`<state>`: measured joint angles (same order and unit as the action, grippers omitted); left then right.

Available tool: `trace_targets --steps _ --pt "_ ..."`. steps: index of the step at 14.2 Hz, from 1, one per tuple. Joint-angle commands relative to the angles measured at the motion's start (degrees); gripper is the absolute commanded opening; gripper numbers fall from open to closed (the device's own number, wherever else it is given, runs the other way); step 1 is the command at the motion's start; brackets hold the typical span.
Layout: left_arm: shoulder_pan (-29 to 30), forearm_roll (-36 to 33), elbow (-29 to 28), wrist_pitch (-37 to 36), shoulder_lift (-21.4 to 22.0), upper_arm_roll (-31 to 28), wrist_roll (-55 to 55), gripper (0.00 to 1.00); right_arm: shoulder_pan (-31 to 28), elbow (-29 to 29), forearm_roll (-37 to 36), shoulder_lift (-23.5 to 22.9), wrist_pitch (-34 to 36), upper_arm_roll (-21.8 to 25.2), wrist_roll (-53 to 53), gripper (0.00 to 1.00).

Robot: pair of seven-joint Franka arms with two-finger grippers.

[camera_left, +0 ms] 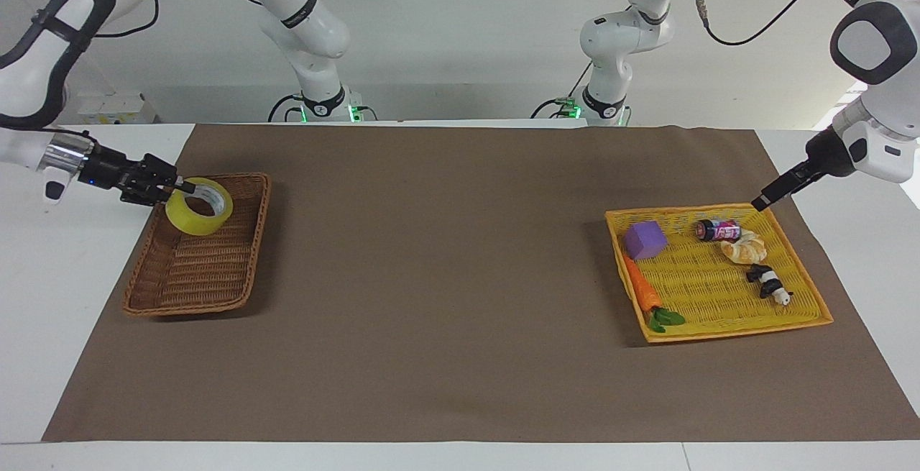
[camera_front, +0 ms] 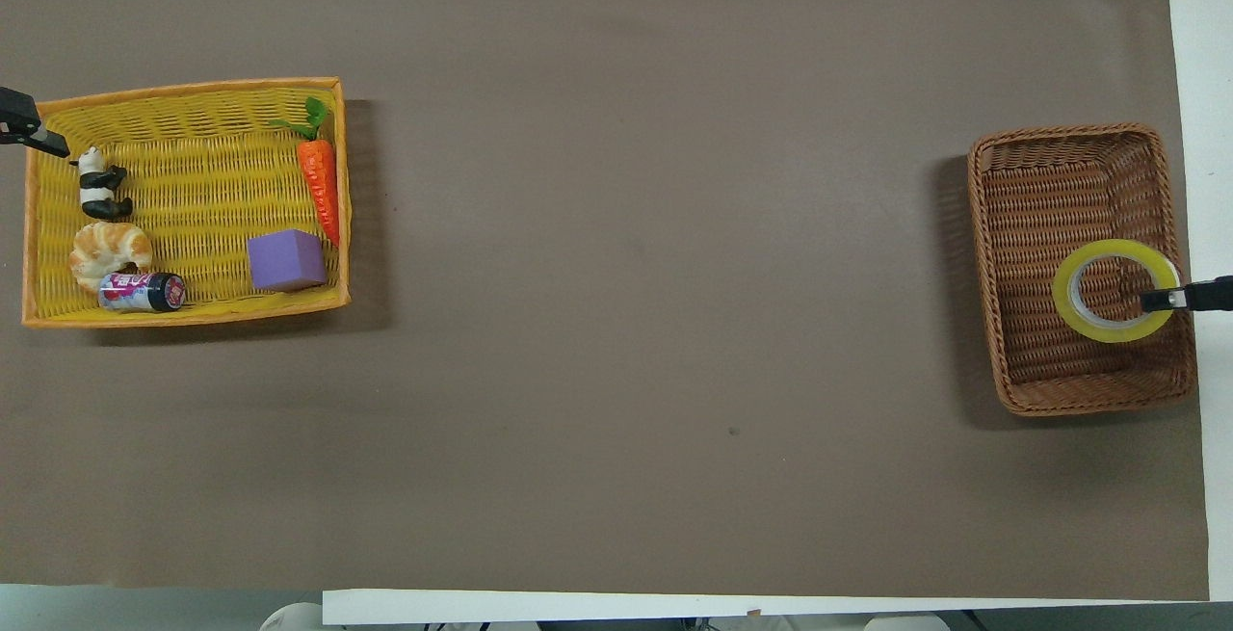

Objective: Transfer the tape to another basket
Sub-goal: 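Lower the tape into the wicker basket and open the right gripper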

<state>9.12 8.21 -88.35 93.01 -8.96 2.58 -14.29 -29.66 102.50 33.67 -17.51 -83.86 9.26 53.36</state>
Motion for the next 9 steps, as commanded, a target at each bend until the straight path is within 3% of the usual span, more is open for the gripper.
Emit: trace_targets --steps 1,6,9 --pt "-0.2 -3.3 -1.7 1.6 1.3 0.5 0.0 1.00 0.0 -0.2 -0.9 -2.5 -0.4 -1.1 2.7 0.00" --pt "-8.0 -11.2 -1.8 -2.6 6.8 0.4 0.1 1.00 1.2 0.2 -0.4 -3.7 -3.7 -1.6 3.6 0.00" --pt "-8.9 -12.6 -1.6 -5.2 8.4 0.5 0.4 1.00 2.3 2.1 -0.3 -3.3 -5.7 -1.6 3.9 0.00"
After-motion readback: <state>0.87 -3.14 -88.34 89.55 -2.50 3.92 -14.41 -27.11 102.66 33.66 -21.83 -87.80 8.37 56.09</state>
